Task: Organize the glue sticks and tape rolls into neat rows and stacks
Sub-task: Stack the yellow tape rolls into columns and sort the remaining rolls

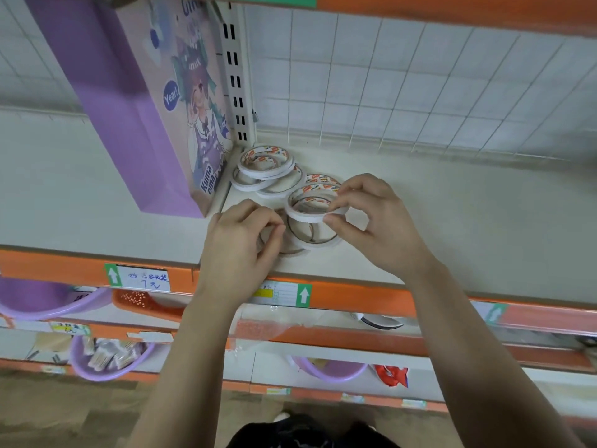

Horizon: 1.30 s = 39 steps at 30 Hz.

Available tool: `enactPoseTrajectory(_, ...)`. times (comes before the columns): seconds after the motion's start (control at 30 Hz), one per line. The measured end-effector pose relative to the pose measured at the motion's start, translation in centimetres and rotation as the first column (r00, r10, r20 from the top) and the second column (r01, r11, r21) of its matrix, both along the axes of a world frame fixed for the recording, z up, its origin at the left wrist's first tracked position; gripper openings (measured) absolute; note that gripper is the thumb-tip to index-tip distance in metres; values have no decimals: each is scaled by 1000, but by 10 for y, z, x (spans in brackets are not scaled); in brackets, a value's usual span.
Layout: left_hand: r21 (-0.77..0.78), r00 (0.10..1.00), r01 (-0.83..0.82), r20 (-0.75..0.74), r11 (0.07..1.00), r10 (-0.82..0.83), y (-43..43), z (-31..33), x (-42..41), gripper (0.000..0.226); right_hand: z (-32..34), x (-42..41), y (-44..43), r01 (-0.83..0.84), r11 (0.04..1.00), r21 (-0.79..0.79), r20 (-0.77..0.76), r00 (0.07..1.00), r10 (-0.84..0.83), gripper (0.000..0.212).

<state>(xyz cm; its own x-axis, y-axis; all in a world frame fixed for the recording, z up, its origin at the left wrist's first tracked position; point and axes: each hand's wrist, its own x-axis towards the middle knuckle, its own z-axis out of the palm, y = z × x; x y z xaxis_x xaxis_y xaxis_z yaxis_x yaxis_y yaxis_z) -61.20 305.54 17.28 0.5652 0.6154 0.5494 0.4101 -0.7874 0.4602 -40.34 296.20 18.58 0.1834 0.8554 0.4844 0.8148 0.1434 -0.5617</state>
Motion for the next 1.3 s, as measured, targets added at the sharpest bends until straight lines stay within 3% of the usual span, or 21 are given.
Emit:
enactPoseTrajectory(0.2,-16,995,95,-35,995,-96,-6,-2,15,18,-2,11,-24,159,986,57,33,986,-161,22)
enactPoseTrajectory(0.4,4,975,147,-172,989,-144,-5,-9,29,26,-6,16,-41,288,954,80,50,955,-293,18)
enactPoseTrajectory(0.57,9,973,174,-156,985,-170,-8,-8,35,14,-8,21,-54,357,927,111,61,929,-365,23)
enactPoseTrajectory(0.83,32,975,215,-61,976,-213,-27,4,53,25,-8,31,-84,421,886,194,76,894,-441,21)
enactPoseTrajectory(0.93,80,974,227,-32,971,-225,-39,12,67,18,-6,41,-102,451,865,220,77,876,-477,19)
enactPoseTrajectory(1.3,158,940,338,1,928,-342,-140,36,178,21,12,129,-232,591,740,322,86,760,-644,8)
